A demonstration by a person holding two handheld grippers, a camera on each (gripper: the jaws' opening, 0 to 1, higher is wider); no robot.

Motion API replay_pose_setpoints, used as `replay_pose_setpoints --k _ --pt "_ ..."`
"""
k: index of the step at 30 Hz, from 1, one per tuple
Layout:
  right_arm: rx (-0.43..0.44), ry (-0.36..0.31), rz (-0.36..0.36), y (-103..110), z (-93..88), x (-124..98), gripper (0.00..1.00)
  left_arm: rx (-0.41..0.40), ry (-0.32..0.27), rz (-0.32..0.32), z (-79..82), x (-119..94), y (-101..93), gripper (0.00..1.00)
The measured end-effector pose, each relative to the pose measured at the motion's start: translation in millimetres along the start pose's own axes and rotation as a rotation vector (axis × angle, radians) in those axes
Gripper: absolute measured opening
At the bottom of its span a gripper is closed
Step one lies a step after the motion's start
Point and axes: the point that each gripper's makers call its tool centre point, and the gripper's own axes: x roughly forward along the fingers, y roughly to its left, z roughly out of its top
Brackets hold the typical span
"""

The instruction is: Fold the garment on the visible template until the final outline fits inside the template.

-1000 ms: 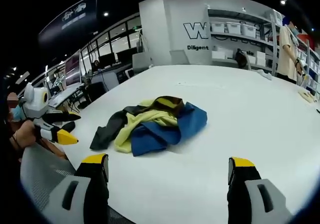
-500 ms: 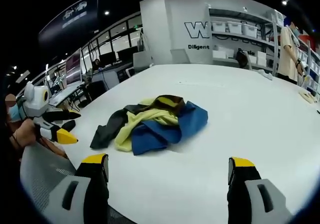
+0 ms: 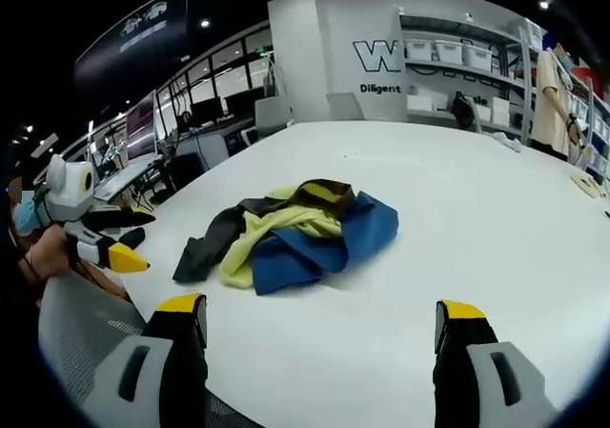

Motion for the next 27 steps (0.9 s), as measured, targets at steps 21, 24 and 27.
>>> replay_pose_setpoints --k 21,24,27 --pt "-0.06 -0.02 0.069 16 29.6 15 0.99 0.011 0.035 -0.037 -1.6 3 -0.7 0.91" --pt "-0.066 -0.02 0.074 15 35.8 19 0.99 0.01 0.045 -0.033 -0.1 3 4.2 0.9" --pt "-0.07 -0.027 0.077 14 43.9 23 0.99 0.009 0.044 -0.029 4.2 4 9.3 0.9"
